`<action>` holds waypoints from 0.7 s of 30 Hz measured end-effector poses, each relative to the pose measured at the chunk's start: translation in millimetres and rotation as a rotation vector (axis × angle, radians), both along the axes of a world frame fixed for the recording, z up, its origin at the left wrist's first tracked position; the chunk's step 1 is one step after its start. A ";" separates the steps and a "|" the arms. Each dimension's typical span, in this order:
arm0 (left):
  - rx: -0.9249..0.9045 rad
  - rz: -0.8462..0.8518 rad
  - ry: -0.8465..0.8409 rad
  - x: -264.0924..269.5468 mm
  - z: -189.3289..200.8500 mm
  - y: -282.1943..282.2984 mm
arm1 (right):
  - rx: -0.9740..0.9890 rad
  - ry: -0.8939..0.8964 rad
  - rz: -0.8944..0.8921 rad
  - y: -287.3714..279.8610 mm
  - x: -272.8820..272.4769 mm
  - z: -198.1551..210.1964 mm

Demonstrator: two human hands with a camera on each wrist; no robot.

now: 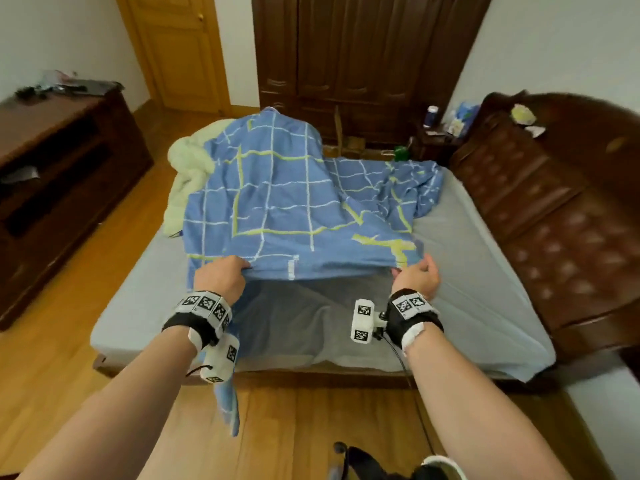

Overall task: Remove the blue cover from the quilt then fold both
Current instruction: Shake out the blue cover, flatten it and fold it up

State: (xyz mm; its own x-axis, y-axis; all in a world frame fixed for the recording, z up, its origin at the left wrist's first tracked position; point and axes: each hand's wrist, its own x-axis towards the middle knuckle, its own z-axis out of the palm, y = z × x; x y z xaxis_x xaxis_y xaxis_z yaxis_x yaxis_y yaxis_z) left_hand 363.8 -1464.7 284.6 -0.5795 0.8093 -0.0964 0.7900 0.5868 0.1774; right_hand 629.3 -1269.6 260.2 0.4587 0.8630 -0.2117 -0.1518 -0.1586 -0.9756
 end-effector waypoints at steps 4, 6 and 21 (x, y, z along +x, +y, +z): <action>0.063 -0.246 -0.182 23.4 -5.9 12.6 | 0.310 -0.254 0.200 -45.3 9.7 53.6; 0.186 -0.504 -0.250 58.5 2.2 25.2 | 0.423 -0.307 0.384 -71.2 9.9 74.0; 0.341 -0.387 -0.322 124.1 44.7 44.4 | -0.327 0.356 0.823 -84.6 20.3 1.2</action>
